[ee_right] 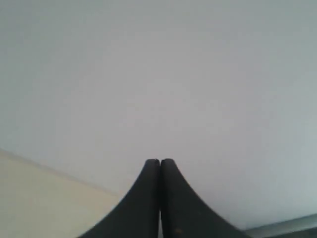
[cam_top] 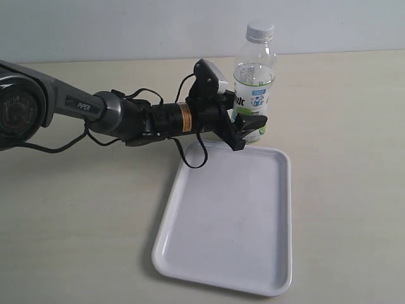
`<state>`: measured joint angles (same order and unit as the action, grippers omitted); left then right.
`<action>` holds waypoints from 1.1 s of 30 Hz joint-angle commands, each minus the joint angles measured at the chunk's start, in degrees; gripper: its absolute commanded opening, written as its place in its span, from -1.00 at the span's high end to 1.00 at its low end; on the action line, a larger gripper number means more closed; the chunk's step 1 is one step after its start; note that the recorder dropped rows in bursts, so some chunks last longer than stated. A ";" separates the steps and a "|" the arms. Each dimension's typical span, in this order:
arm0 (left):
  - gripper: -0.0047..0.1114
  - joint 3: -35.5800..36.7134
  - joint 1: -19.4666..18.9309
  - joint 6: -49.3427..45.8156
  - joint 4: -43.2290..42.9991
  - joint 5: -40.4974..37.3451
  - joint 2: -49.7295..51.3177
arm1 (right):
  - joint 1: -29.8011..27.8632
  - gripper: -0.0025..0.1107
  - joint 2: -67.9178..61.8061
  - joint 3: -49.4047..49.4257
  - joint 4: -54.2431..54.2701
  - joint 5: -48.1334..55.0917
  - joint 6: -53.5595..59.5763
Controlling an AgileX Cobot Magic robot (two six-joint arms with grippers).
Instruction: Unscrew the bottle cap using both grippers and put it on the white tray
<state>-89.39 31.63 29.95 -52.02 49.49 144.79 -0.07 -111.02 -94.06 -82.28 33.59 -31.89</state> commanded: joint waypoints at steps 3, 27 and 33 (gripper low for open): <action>0.91 -0.24 0.32 -0.04 -0.29 0.36 -0.17 | 1.40 0.96 -3.39 -19.46 66.28 24.20 44.72; 0.92 -0.24 0.32 -0.04 -0.29 -0.12 -0.17 | 6.83 -0.06 -4.97 -24.95 99.26 36.38 51.37; 0.92 -0.24 0.32 -0.04 -0.29 -0.12 -0.17 | 9.77 -0.07 -2.78 -21.73 96.20 36.38 50.67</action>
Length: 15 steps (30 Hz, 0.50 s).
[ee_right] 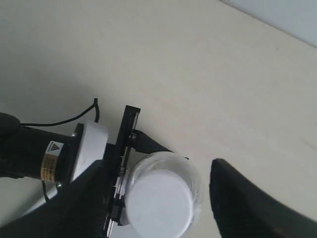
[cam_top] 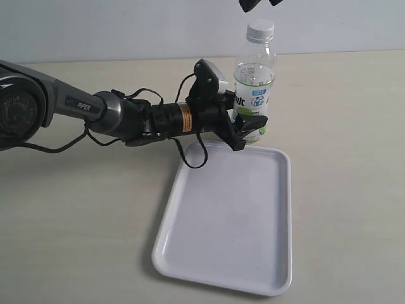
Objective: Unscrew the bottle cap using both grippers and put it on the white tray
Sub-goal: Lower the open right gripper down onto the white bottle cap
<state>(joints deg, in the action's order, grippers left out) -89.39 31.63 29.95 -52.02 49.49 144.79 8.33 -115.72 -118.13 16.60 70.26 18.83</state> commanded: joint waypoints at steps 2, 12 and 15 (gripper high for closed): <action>0.92 -0.24 0.32 -0.04 -0.29 -0.12 -0.17 | 1.64 -0.07 2.16 3.84 -3.81 -0.30 -0.05; 0.92 -0.24 0.32 -0.04 -0.29 -0.12 -0.17 | 1.64 -0.07 1.96 4.09 -4.97 -0.30 -2.31; 0.92 -0.24 0.32 -0.04 -0.29 -0.12 -0.17 | 1.64 -0.07 1.68 4.09 -3.85 -0.30 -2.36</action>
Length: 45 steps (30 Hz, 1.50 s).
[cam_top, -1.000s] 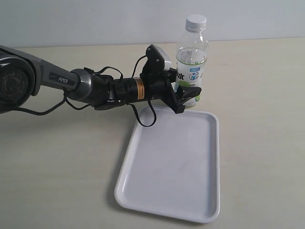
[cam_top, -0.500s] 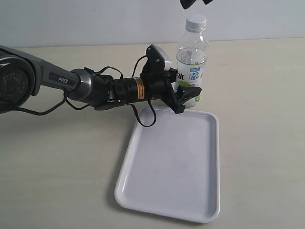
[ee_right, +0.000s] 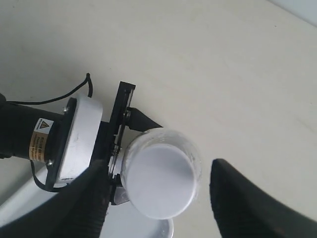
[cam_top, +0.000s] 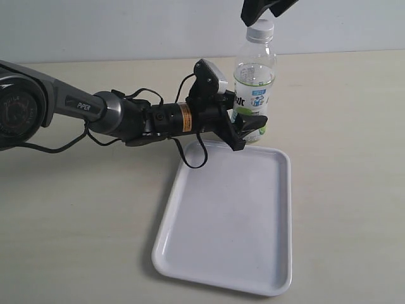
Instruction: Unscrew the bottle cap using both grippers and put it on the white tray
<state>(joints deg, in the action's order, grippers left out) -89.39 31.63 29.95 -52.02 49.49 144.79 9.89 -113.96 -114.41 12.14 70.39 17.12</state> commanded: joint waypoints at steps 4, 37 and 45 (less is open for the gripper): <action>0.92 -0.24 0.32 -0.04 -0.29 -0.12 -0.17 | 0.07 -0.07 -0.76 0.36 0.85 -0.43 -0.66; 0.92 -0.24 0.32 -0.04 -0.29 -0.12 -0.17 | 0.07 -0.17 -1.45 0.36 -2.71 -0.43 -2.58; 0.92 -0.24 0.32 -0.49 -0.29 -0.12 -0.17 | 0.07 -0.14 0.52 0.36 -5.52 -0.43 -2.17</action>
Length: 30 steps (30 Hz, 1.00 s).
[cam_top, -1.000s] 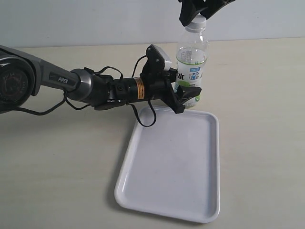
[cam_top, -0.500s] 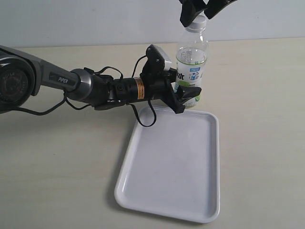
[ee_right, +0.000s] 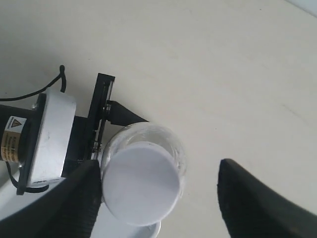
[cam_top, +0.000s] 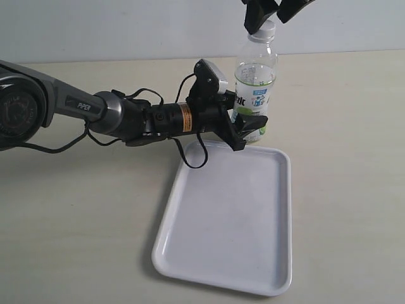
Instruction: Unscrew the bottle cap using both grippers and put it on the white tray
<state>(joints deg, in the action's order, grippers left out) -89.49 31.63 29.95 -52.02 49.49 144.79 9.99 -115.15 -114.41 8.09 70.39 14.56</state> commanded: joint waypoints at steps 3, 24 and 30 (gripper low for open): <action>0.92 -0.15 0.32 -3.73 -0.29 -0.12 -0.17 | -0.03 -0.14 2.57 0.36 -1.47 -0.43 0.12; 0.92 -0.15 0.32 -11.70 2.32 -1.40 -0.17 | -0.03 -0.14 7.38 7.17 0.69 -0.43 -2.72; 0.92 -0.15 0.32 -11.70 1.67 -1.41 -0.17 | -0.03 -0.14 7.31 7.75 1.90 -0.43 -2.72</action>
<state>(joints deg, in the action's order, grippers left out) -89.49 31.63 18.73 -50.11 49.57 144.79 9.99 -107.24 -106.89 9.70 70.39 11.84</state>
